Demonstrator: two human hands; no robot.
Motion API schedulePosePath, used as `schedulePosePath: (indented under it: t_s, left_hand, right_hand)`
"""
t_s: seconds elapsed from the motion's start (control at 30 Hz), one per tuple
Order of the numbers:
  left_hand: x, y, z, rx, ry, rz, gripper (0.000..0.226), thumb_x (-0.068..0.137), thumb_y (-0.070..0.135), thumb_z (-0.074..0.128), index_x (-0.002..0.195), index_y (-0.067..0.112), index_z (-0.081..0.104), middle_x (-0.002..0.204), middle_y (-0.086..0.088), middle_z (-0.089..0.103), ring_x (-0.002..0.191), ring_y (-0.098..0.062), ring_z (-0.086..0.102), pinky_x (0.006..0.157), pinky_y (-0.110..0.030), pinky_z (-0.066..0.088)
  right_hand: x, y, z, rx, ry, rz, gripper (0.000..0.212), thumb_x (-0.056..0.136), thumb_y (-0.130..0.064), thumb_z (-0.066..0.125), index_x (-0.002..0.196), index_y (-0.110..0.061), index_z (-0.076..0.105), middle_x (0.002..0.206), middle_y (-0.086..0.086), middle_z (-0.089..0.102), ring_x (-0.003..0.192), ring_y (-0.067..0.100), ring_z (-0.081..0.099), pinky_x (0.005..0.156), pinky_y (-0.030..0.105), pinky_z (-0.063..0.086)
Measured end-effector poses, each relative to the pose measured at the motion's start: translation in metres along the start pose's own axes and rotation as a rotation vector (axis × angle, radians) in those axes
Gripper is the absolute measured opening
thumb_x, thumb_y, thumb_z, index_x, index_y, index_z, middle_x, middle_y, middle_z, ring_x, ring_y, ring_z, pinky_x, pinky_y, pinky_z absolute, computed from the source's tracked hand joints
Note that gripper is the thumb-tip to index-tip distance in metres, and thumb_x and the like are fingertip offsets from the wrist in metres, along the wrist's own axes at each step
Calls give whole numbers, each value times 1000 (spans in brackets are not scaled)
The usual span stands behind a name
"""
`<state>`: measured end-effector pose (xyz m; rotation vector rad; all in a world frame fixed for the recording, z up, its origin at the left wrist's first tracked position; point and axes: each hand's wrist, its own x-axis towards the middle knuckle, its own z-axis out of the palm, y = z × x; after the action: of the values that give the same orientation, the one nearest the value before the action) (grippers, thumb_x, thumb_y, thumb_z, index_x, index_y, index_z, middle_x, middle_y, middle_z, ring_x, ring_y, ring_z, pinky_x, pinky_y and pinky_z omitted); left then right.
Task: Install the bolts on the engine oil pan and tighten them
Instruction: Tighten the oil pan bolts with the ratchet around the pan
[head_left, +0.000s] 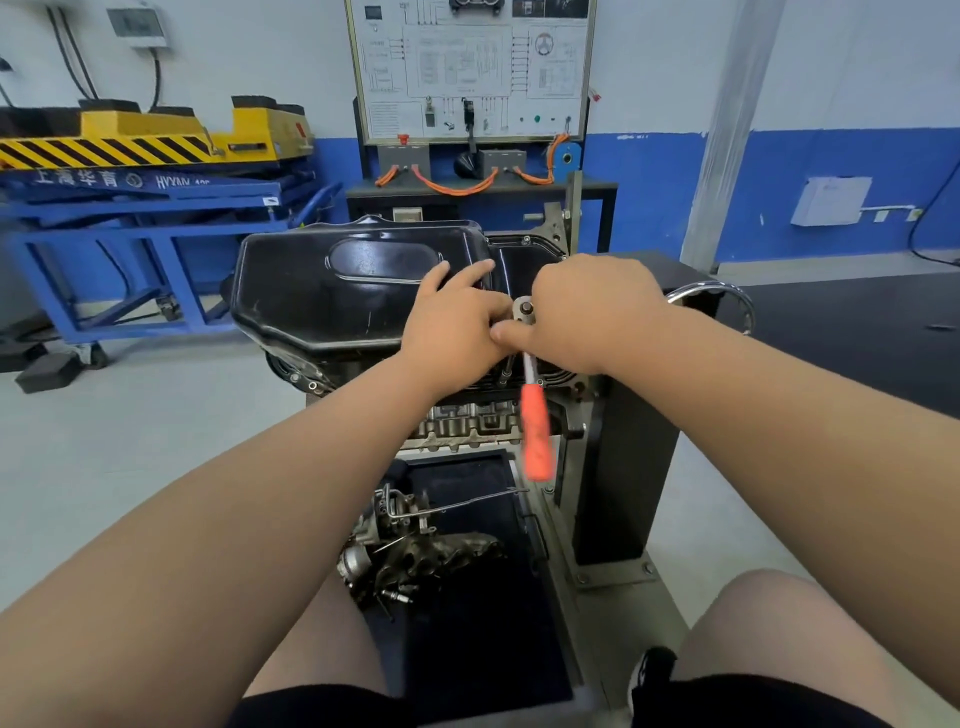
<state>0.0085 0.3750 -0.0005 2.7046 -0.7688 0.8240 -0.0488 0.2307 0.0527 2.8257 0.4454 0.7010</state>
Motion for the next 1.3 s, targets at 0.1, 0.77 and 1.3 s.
schedulePosePath:
  t_s: [0.1, 0.77, 1.3]
  left_hand:
    - [-4, -5, -1, -93, 2, 31, 26, 86, 47, 59, 87, 25, 72, 104, 12, 69, 143, -9, 23, 116, -40, -1]
    - [-8, 2, 6, 41, -76, 55, 43, 89, 48, 35, 83, 23, 70, 122, -2, 63, 145, -17, 13, 114, -44, -11]
    - [-8, 5, 6, -159, 73, -11, 26, 85, 43, 59, 64, 38, 43, 88, 15, 64, 139, -12, 29, 115, -40, -4]
  right_hand:
    - [1, 4, -4, -32, -50, -89, 37, 90, -50, 51, 71, -18, 51, 65, -3, 47, 58, 15, 46, 48, 27, 32]
    - [2, -12, -15, -226, -132, -118, 14, 91, -31, 57, 98, -19, 58, 90, 1, 47, 89, 23, 45, 76, 43, 38]
    - [-3, 1, -11, -78, -166, -8, 40, 92, -46, 51, 71, -12, 48, 67, -1, 47, 59, 17, 47, 51, 31, 39]
